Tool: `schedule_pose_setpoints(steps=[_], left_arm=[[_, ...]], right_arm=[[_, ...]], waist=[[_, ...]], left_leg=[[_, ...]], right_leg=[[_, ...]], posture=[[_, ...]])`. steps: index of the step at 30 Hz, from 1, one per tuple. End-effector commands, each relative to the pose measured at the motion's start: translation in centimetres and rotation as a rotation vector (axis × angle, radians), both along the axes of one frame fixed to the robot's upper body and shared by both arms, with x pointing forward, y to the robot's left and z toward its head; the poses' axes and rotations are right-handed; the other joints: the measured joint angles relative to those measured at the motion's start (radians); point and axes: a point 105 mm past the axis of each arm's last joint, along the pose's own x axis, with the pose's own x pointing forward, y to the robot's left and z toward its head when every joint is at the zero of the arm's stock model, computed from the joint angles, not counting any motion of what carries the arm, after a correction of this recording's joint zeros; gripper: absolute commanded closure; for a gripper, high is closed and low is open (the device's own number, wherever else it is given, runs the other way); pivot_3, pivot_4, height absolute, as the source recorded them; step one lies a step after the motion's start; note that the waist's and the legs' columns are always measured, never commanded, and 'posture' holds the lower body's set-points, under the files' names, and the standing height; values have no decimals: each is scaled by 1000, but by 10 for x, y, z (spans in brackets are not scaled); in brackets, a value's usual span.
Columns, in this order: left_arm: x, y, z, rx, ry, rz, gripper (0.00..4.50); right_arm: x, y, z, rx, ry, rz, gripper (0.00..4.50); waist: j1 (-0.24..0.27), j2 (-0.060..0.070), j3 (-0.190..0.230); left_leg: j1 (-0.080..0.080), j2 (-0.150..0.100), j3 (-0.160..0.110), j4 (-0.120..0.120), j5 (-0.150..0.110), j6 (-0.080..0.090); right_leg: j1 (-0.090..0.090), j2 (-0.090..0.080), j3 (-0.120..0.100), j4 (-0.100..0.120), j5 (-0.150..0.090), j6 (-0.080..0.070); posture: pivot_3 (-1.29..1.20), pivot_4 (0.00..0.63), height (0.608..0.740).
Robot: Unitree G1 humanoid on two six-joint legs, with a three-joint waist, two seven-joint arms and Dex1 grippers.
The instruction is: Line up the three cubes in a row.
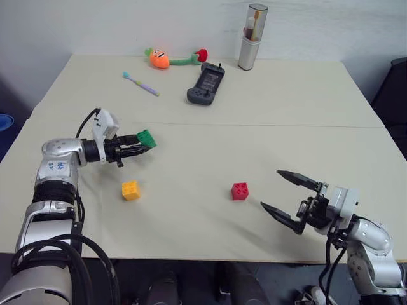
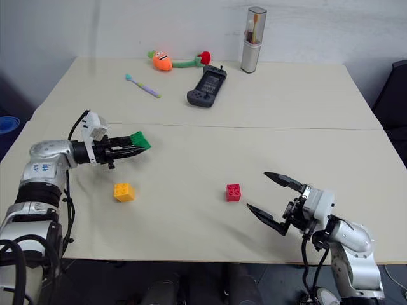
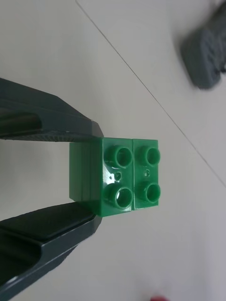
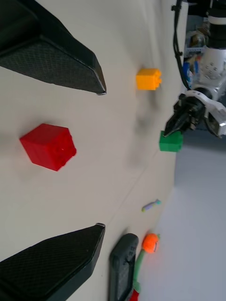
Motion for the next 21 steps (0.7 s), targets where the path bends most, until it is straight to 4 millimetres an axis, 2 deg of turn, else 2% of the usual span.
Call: schedule_pose_setpoints(steps=[1, 4, 7, 11, 13, 21], left_arm=[[-30, -47, 15, 130, -33, -231, 3043], [-48, -76, 4, 192, -29, -286, 3043], [-61, -93, -22, 245, 3, -291, 3043], [-67, -104, -50, 287, 15, -290, 3043], [-61, -113, -60, 281, 34, -259, 3043], [-57, -116, -82, 335, 42, -291, 3043]], right_arm=[[-13, -15, 6, -73, -2, 47, 0], [-16, -22, 6, -105, 20, 52, 0], [-15, -25, 10, -107, 17, 41, 0], [-14, -23, 13, -97, 10, 36, 0], [-14, -20, 15, -88, 6, 39, 0], [-18, -16, 16, -109, 19, 70, 0]], waist=[[3, 0, 0], [7, 1, 0], [1, 1, 0], [-3, 1, 0], [1, 1, 0], [20, 1, 0]], left_leg=[[0, 0, 0, 0, 0, 0], [1, 0, 0, 1, 0, 1], [4, 0, 1, 0, 0, 0], [4, 0, 1, 0, 1, 0], [4, 0, 1, 0, 1, 0], [4, -1, 1, 1, 1, 1]], right_leg=[[0, 0, 0, 0, 0, 0], [2, 0, 2, -2, 1, 1], [3, 1, 4, 0, 1, 1], [3, 1, 5, 1, 1, 1], [3, 1, 5, 1, 1, 1], [3, 1, 5, 0, 1, 1]], posture=[[0, 150, 740], [0, 150, 740], [0, 150, 740], [0, 150, 740], [0, 150, 740], [0, 150, 740]])
